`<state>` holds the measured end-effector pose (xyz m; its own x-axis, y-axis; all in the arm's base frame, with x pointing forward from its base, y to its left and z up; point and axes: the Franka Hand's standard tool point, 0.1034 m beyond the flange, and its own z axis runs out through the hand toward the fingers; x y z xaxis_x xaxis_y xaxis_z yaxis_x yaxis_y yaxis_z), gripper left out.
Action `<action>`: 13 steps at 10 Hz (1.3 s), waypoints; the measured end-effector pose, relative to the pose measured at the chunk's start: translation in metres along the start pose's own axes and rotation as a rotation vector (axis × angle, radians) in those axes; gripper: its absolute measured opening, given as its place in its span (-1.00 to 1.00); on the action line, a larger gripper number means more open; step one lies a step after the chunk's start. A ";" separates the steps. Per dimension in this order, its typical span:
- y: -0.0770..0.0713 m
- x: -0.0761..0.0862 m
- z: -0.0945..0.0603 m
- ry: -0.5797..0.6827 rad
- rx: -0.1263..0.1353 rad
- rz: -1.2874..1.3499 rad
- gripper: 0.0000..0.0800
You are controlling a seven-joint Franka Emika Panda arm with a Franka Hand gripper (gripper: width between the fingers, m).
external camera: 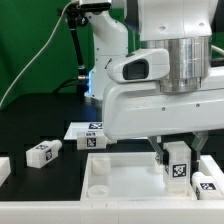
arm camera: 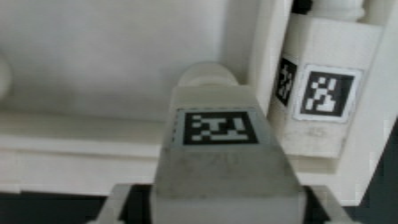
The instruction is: Assemble one leg
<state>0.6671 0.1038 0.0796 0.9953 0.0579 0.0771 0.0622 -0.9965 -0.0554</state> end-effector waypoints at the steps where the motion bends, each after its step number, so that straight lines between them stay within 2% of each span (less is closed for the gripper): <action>1: -0.003 0.001 0.001 0.002 0.010 0.146 -0.29; 3: -0.003 0.001 0.001 0.001 0.014 0.418 -0.29; 5: -0.001 -0.001 0.002 -0.018 0.036 0.659 -0.29; 6: 0.000 -0.003 0.002 -0.031 0.039 0.809 -0.29; 7: -0.001 -0.003 0.002 -0.036 0.034 0.941 -0.29; 9: -0.001 -0.004 0.003 -0.036 0.027 1.012 -0.29; 11: -0.001 -0.004 0.003 -0.035 0.028 0.949 0.33; 12: 0.000 -0.004 0.000 -0.036 0.024 0.878 0.33; 13: 0.000 -0.003 -0.002 -0.030 0.022 0.749 0.56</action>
Offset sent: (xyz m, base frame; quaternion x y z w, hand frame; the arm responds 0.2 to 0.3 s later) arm -0.0020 0.0053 -0.0103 0.0423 -0.0491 0.2994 0.9519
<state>0.6640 0.1040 0.0817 0.7734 -0.6337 -0.0168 -0.6318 -0.7683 -0.1024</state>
